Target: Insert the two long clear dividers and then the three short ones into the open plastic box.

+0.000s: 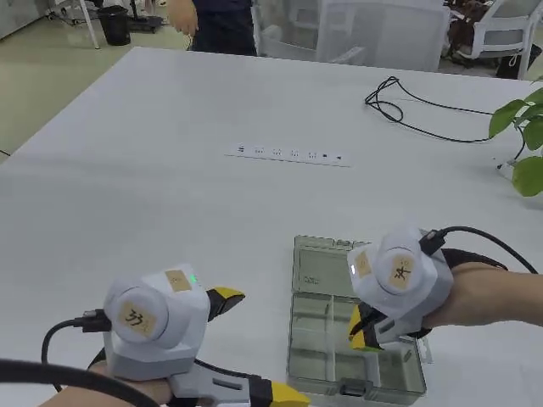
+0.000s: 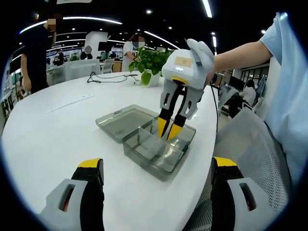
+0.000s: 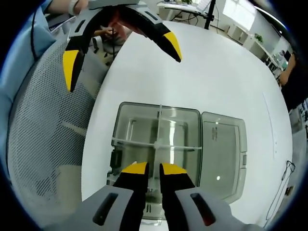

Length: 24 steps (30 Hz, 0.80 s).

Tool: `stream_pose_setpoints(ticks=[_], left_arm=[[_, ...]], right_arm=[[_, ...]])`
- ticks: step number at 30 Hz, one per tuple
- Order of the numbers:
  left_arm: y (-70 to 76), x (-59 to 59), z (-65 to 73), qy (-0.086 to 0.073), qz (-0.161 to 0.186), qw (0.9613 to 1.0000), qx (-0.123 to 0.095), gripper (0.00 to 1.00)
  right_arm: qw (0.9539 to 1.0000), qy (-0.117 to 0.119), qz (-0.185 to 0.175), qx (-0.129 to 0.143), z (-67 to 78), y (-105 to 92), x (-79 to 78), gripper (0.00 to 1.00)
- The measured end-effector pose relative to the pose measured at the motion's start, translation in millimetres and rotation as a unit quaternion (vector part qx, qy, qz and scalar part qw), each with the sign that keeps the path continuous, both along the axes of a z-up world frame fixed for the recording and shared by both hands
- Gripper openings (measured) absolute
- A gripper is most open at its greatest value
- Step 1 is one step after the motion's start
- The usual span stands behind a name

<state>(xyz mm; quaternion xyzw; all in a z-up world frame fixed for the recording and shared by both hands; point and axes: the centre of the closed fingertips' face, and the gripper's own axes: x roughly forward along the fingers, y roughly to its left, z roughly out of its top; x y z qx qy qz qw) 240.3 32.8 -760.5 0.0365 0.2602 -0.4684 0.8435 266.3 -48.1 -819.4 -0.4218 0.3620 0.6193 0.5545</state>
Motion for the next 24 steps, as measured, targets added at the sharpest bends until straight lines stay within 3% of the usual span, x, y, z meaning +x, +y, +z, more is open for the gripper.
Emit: stream_pose_setpoints(ticks=[10, 13, 17, 23, 24], left_arm=[[0.2, 0.3, -0.9, 0.001, 0.001, 1.0, -0.002, 0.95], [0.1, 0.9, -0.5, 0.0, 0.001, 1.0, -0.002, 0.95], [0.2, 1.3, -0.5, 0.0, 0.001, 1.0, -0.001, 0.95], [-0.3, 1.4, -0.3, -0.001, -0.001, 1.0, 0.0, 0.95], [-0.4, 1.9, -0.1, -0.001, -0.001, 1.0, 0.0, 0.95]], right_arm=[[0.9978, 0.008, -0.024, 0.062, 14.4, 0.7, 1.8, 0.37], [0.9934, 0.015, -0.049, 0.103, 24.2, 5.1, 2.2, 0.48], [0.9869, 0.013, -0.066, 0.147, 32.6, 8.2, 1.9, 0.72], [0.9798, -0.011, -0.092, 0.177, 36.4, 3.7, 5.3, 0.99], [0.9784, -0.015, -0.094, 0.184, 37.9, 3.3, 5.9, 1.0]])
